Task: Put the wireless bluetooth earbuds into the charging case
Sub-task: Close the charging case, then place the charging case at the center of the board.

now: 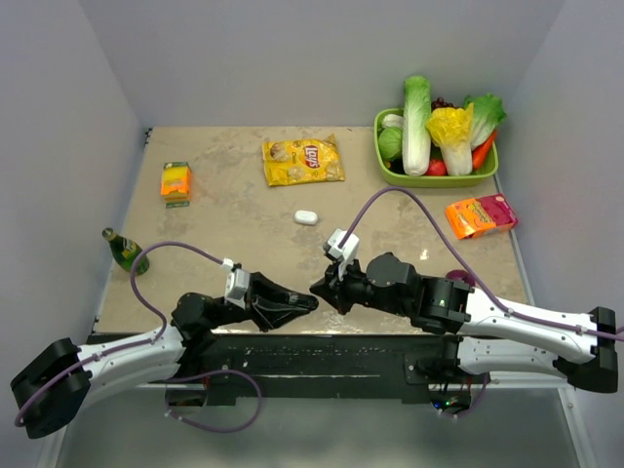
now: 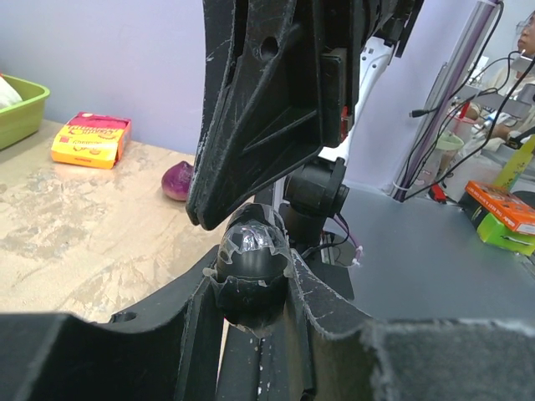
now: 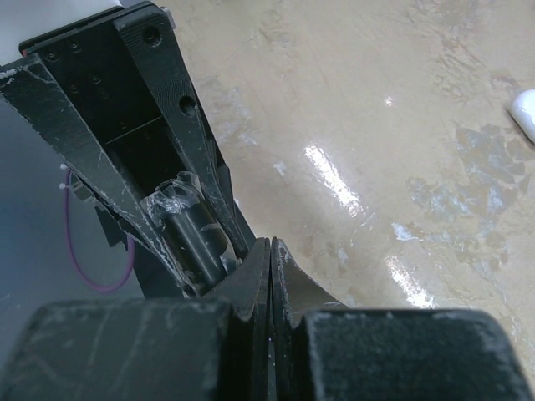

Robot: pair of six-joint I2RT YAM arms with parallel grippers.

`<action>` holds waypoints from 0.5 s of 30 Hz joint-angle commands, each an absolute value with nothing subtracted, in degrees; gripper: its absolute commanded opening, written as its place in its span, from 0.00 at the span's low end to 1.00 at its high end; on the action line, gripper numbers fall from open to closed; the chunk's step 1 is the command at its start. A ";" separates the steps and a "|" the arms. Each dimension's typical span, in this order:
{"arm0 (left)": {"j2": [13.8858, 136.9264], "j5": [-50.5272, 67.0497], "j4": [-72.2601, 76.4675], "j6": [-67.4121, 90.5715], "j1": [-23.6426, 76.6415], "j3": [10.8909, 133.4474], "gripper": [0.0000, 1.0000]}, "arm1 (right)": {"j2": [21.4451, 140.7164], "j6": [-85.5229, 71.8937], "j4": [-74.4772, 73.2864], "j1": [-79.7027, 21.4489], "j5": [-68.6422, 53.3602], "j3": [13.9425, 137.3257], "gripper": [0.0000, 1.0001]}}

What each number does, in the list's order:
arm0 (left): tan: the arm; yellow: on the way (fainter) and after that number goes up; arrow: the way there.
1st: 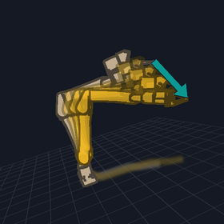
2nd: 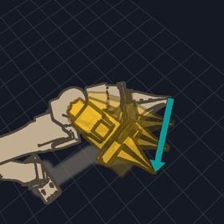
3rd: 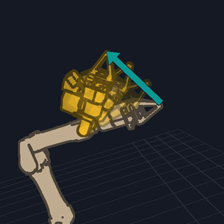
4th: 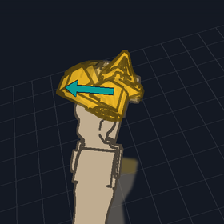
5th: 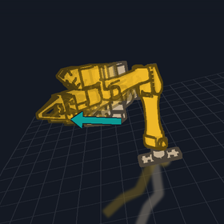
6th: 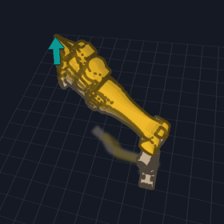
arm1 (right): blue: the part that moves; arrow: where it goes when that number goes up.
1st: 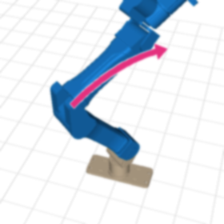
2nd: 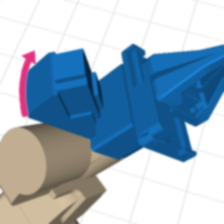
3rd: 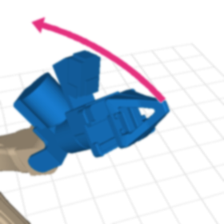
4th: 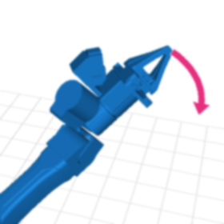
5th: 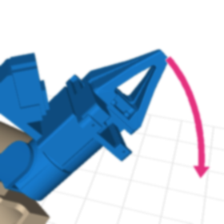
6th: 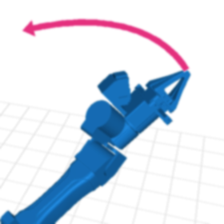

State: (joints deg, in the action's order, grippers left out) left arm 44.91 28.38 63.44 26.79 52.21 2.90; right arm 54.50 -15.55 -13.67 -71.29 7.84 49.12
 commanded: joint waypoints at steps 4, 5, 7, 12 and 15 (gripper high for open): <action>44.65 24.81 65.22 25.14 52.47 2.46 0.00 | 52.65 -18.52 -12.39 -71.19 18.55 48.61 0.00; 44.30 22.35 64.26 25.14 52.47 2.55 0.00 | 50.12 -19.85 -13.00 -71.19 23.59 48.17 0.00; 44.21 9.76 55.50 25.57 52.47 3.60 0.00 | 46.95 -22.49 -13.18 -71.28 34.06 45.11 0.03; 52.28 -5.36 41.05 32.25 47.83 11.15 0.00 | 43.94 -20.83 -8.35 -71.19 38.15 38.59 0.30; 62.37 -7.81 35.71 37.77 42.39 17.56 0.00 | 48.76 -21.36 -8.61 -71.19 36.30 38.50 0.42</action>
